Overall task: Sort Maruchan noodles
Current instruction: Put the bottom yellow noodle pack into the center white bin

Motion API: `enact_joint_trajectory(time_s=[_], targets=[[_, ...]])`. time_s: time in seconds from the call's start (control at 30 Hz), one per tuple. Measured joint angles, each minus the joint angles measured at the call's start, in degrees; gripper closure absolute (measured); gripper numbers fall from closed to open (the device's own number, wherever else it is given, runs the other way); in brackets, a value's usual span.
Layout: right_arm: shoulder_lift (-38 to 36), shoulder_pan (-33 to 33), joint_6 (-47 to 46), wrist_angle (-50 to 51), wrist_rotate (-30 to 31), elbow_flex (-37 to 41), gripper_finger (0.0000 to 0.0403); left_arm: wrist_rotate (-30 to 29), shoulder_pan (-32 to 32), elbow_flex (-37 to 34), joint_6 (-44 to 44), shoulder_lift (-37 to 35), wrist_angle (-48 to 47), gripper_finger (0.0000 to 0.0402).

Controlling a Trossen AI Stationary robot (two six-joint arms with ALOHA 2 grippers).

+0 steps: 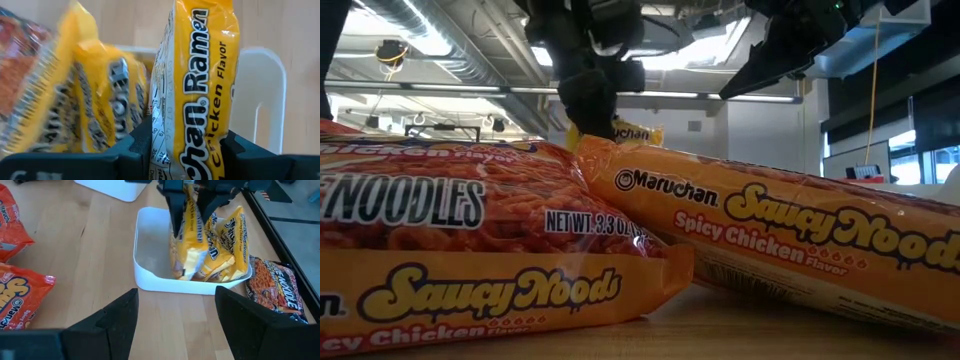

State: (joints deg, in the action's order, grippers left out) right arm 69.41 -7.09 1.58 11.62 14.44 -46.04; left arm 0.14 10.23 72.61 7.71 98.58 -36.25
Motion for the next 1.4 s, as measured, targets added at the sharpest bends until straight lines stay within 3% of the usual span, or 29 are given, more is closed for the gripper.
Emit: enact_joint_trajectory(time_s=[0.5, 0.87, 1.07, 1.27, 1.4], targets=[[0.0, 0.0, 0.0, 0.0, 0.0, 0.0, 0.0159, -1.4, 0.4, 0.1, 0.0, 5.2, 1.6, 0.0282], [0.0, 0.0, 0.0, 0.1, -0.5, 0.0, 0.0159, -2.6, 0.4, 0.0, 0.0, 4.9, 2.2, 0.0216], [0.0, 0.0, 0.0, 0.0, -1.1, 0.0, 0.0159, -2.6, 0.4, 0.0, 0.3, 1.8, 2.0, 0.021], [0.0, 0.0, 0.0, 0.0, -1.1, 0.0, 0.0159, -9.0, 1.6, 0.0, 1.3, 0.6, 2.3, 0.021], [0.0, 0.0, 0.0, 0.0, -1.6, 0.0, 0.0159, -9.1, 2.5, 0.0, 1.5, 0.9, 2.3, 0.0209]])
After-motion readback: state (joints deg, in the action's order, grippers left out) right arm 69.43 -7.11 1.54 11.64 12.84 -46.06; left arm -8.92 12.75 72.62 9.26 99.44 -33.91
